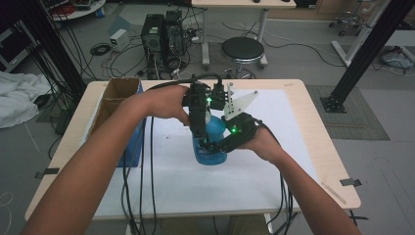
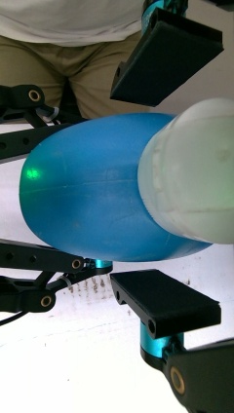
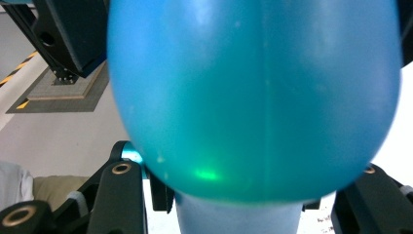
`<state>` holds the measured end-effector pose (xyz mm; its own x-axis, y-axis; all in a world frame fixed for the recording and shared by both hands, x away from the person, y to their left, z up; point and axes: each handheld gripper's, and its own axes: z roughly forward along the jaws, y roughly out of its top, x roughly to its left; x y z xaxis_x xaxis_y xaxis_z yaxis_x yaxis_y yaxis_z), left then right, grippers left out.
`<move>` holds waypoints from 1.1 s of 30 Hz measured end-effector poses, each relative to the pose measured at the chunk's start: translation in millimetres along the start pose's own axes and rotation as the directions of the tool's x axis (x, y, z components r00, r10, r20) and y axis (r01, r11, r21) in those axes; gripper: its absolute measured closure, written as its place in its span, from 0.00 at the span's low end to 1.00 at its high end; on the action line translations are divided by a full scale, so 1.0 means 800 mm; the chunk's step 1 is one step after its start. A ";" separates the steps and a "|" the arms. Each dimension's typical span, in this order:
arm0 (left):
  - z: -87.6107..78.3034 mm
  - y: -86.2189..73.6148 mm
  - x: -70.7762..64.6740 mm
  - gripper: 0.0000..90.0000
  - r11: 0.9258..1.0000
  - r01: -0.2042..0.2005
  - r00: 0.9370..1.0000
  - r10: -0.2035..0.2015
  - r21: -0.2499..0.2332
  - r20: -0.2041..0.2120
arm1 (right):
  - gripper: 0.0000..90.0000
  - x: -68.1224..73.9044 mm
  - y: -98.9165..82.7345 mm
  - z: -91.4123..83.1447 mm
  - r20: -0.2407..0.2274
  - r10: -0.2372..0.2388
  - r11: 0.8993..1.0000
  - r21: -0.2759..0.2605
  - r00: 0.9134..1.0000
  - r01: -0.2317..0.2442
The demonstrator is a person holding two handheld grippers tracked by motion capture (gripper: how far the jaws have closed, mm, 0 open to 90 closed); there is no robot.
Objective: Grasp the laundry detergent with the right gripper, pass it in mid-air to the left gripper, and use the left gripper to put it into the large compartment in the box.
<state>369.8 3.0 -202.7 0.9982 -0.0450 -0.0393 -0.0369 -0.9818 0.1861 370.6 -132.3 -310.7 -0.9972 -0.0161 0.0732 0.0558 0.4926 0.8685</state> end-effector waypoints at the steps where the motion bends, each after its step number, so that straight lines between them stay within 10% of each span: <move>1: 0.000 0.000 0.000 0.17 1.000 -0.009 1.000 0.009 -0.001 0.004 | 0.50 0.000 0.000 0.000 -0.001 0.000 1.000 0.002 1.000 0.000; 33: 0.003 0.002 -0.002 0.39 1.000 -0.030 0.999 0.030 0.005 0.011 | 0.50 0.006 0.001 -0.002 -0.001 -0.006 1.000 0.006 1.000 0.006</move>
<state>368.0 1.4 -204.6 0.9961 -0.0766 -0.0445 -0.0672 -0.9809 0.1827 365.8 -133.5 -308.7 -0.9975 -0.0193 0.0685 0.0499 0.4977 0.8659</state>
